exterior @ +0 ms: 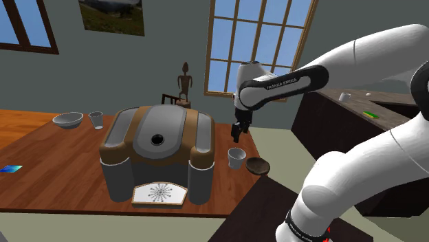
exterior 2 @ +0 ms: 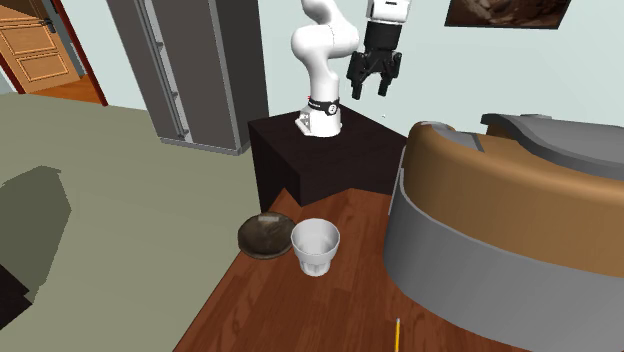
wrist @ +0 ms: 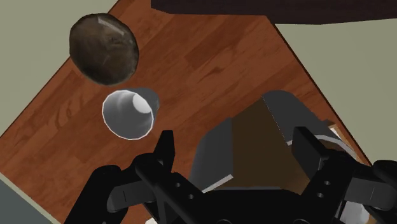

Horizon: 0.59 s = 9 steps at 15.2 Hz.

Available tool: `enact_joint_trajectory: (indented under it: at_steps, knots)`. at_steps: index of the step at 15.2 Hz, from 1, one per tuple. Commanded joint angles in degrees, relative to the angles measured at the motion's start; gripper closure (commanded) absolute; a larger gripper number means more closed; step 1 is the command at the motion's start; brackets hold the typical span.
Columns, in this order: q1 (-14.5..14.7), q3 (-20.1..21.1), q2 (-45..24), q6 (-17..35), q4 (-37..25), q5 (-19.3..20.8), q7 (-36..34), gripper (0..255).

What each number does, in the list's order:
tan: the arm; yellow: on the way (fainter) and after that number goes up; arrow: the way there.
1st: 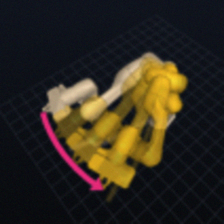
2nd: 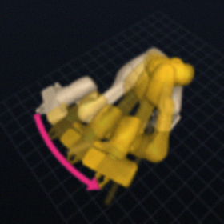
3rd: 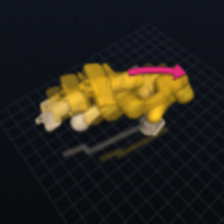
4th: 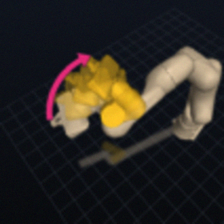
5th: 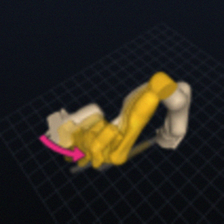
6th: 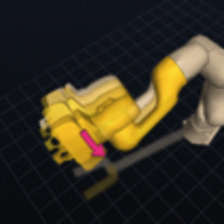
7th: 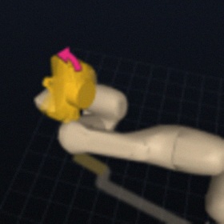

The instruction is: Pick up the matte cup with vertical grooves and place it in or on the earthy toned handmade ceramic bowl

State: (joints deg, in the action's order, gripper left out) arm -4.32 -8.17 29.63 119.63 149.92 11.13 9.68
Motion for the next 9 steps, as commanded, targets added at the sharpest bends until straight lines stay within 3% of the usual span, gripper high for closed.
enact_joint_trajectory:
  at_steps: [1, 9]
  knots:
    - [-0.5, -0.9, -3.8, 4.8, 0.6, 0.9, 0.2, 0]
    - [-2.7, -4.5, -21.6, 21.3, -1.5, 3.4, 1.8, 0]
